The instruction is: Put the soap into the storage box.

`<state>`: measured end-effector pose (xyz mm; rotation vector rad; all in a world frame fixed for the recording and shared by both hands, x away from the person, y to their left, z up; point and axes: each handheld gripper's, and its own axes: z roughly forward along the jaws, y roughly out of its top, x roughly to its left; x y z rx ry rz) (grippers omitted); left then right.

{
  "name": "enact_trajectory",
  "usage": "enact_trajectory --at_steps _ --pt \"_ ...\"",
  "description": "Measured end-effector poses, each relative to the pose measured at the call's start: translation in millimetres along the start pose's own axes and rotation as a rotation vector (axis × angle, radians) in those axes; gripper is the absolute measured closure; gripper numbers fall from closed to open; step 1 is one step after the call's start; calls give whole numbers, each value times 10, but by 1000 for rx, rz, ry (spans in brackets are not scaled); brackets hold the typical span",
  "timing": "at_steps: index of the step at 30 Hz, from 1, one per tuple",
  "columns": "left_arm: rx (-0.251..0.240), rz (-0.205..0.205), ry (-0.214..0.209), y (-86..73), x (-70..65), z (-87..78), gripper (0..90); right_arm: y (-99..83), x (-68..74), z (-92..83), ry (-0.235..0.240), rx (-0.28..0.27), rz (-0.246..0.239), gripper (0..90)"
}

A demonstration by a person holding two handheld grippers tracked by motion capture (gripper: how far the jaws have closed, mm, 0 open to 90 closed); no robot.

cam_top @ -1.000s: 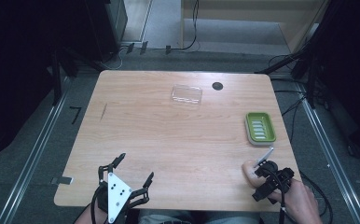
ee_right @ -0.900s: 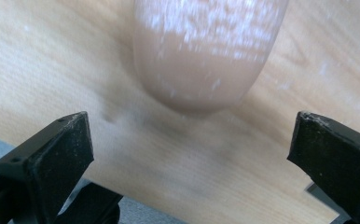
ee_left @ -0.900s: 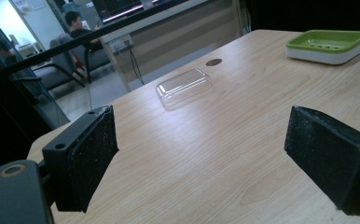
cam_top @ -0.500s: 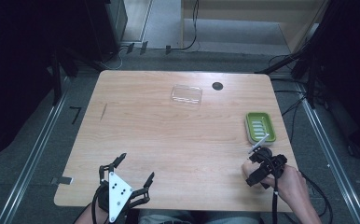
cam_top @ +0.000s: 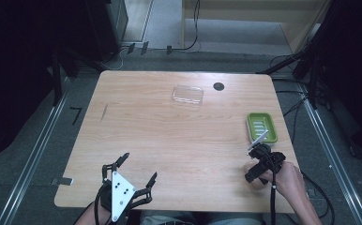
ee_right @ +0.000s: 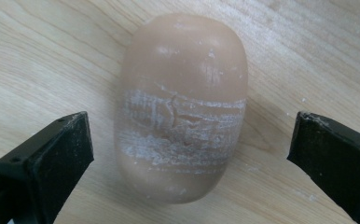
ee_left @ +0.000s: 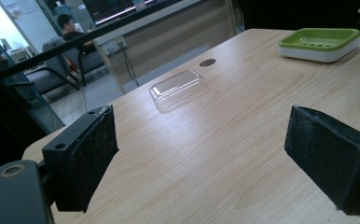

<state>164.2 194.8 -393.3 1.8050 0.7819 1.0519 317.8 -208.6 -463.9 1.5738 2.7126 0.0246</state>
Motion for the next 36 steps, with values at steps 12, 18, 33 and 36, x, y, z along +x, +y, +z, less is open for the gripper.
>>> enact_trajectory --at_steps 12,18,33,36 --pt "-6 10 -3 2 -8 2 100 -8 43 10 4 -17 -17 145" --pt "-8 10 -1 0 -12 -5 100 -7 38 18 2 -22 -20 225" --pt "-8 12 2 -1 -13 -9 99 2 57 22 19 -6 -22 305" --pt "-6 16 3 0 -13 -11 100 0 46 31 27 -7 -21 306"
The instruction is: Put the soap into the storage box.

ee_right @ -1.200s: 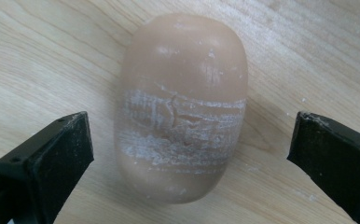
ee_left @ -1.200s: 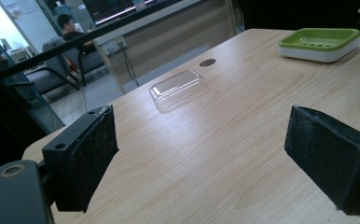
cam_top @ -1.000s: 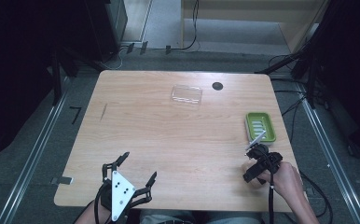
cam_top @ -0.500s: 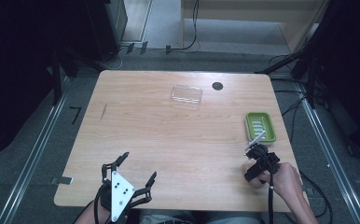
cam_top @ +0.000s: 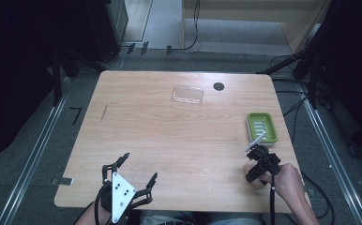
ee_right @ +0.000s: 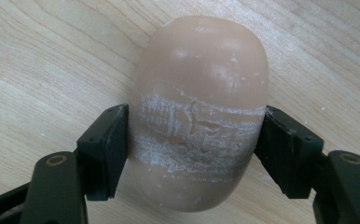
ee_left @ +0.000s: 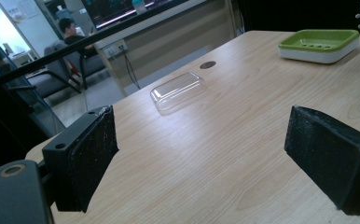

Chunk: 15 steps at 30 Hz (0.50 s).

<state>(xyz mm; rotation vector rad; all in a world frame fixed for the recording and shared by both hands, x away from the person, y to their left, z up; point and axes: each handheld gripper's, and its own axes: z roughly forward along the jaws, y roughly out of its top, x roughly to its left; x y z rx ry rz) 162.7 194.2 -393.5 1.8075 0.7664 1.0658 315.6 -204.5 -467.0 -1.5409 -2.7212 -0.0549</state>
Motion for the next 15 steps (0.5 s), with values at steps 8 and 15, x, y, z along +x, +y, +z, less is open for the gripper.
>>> enact_trajectory --at_steps 8,15 --pt "0 5 0 -1 -1 -1 100 3 11 29 -5 9 7 312" --pt "1 9 -1 0 -9 1 100 1 32 37 -27 4 11 314"
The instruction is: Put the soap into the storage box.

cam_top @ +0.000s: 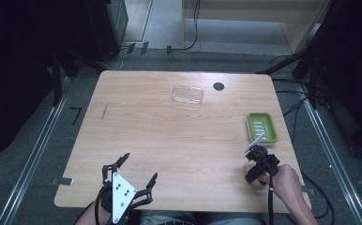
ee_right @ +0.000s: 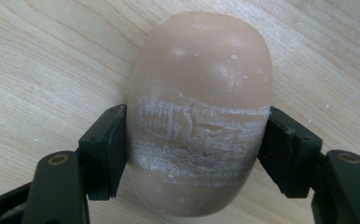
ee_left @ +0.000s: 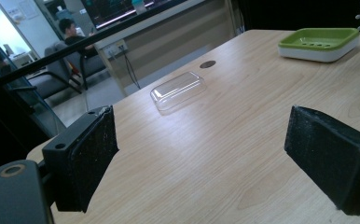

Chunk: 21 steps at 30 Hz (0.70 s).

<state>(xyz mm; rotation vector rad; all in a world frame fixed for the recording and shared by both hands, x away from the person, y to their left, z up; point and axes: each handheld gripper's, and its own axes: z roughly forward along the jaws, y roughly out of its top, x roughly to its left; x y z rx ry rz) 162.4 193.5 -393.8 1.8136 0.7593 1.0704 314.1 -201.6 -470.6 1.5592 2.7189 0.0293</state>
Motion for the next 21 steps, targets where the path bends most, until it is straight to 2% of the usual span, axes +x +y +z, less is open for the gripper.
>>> enact_trajectory --at_steps 5,17,21 --pt "0 0 1 1 -2 -2 100 -8 7 -1 1 -5 11 318" --pt "0 -1 1 -1 7 -5 99 -5 -15 -12 12 4 3 330" --pt "0 -4 2 -2 8 -5 99 -12 -40 -22 1 4 3 331"
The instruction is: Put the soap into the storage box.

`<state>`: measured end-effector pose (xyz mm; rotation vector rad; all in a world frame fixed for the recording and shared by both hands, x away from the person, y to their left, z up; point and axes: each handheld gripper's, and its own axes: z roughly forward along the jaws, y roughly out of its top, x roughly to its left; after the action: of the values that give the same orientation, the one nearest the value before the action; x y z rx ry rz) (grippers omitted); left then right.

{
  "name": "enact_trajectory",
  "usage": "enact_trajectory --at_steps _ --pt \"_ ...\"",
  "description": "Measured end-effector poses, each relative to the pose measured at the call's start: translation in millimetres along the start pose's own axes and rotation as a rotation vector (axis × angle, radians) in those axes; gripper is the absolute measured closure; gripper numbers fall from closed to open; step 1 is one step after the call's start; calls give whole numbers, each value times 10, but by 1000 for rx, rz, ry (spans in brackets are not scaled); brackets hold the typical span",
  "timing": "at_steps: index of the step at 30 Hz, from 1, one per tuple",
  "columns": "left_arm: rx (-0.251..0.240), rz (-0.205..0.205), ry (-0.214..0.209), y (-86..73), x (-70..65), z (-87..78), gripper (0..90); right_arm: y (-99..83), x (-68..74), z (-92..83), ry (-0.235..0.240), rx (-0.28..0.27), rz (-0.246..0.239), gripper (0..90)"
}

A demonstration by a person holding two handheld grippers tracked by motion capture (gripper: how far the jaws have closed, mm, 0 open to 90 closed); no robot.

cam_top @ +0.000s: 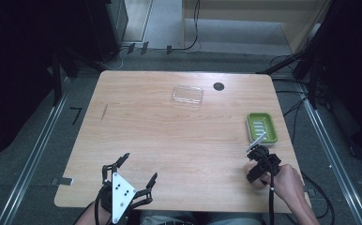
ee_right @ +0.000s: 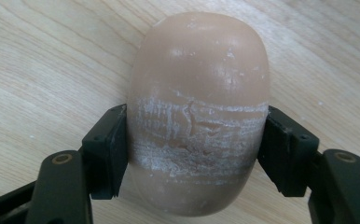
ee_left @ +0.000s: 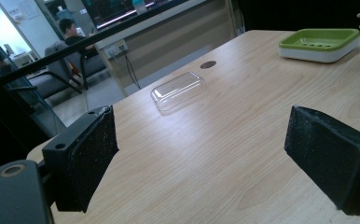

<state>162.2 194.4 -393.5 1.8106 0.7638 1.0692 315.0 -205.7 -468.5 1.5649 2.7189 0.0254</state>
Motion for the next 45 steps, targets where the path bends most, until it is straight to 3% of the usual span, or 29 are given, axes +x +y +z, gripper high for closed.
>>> enact_trajectory --at_steps 21,45 --pt "-4 3 2 0 0 -3 100 -61 -93 -99 -12 10 9 332" --pt "-3 -3 5 -4 6 -3 99 -114 -335 -209 -26 -6 78 333"
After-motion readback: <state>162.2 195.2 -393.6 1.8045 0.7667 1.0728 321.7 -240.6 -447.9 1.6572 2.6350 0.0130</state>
